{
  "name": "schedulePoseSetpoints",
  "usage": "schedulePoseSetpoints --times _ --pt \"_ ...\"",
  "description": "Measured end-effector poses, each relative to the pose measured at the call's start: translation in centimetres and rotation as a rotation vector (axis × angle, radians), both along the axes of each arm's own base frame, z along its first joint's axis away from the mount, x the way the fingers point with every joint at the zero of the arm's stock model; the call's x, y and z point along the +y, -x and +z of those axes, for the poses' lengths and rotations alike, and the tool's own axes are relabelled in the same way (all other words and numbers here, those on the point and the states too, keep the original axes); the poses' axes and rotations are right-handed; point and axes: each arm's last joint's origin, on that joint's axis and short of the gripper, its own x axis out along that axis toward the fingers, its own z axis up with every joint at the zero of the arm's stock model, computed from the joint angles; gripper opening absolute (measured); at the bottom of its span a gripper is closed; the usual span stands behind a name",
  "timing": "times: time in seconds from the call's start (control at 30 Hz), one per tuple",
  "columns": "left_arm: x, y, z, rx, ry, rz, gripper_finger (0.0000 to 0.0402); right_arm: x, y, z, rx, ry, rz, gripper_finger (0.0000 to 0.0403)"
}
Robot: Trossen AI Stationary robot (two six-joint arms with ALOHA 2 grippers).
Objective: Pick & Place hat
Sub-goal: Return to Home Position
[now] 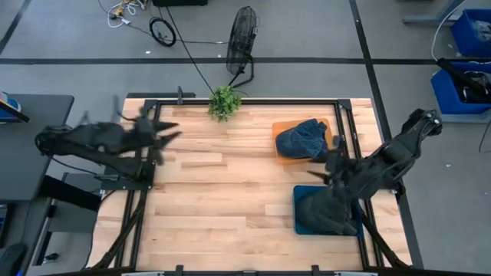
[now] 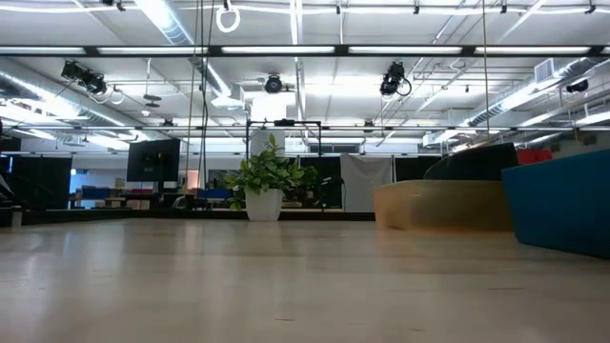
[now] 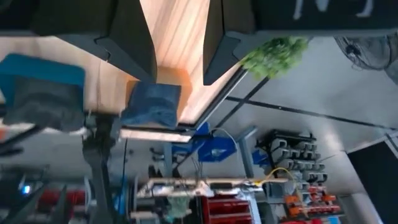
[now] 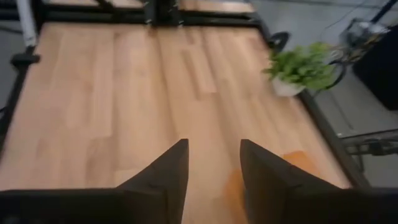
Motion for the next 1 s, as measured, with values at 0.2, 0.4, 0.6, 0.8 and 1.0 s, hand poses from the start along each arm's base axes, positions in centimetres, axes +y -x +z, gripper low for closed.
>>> schedulePoseSetpoints --times 0.2,0.4,0.6,0.8,1.0 --pt "1.2 5.2 -1.8 -0.137 0.104 0.013 0.0133 -2.0 2.2 -2.7 -0.133 -0.039 -0.053 0.0133" --pt "1.1 4.8 -7.0 -0.285 0.156 0.029 0.0133 -2.8 1.4 -8.2 -0.312 -0.053 0.036 0.013" --pt "1.0 4.2 -9.4 -0.372 0.164 0.025 0.0133 -4.9 1.7 -9.8 -0.458 -0.048 0.184 0.013" --pt "1.4 5.9 -8.4 -0.441 0.132 0.025 0.0133 -7.3 4.4 -10.3 -0.522 -0.042 0.122 0.013" --pt "1.2 5.3 -9.5 -0.393 0.133 0.03 0.0133 -8.0 6.4 -13.0 -0.651 -0.079 0.169 0.013"
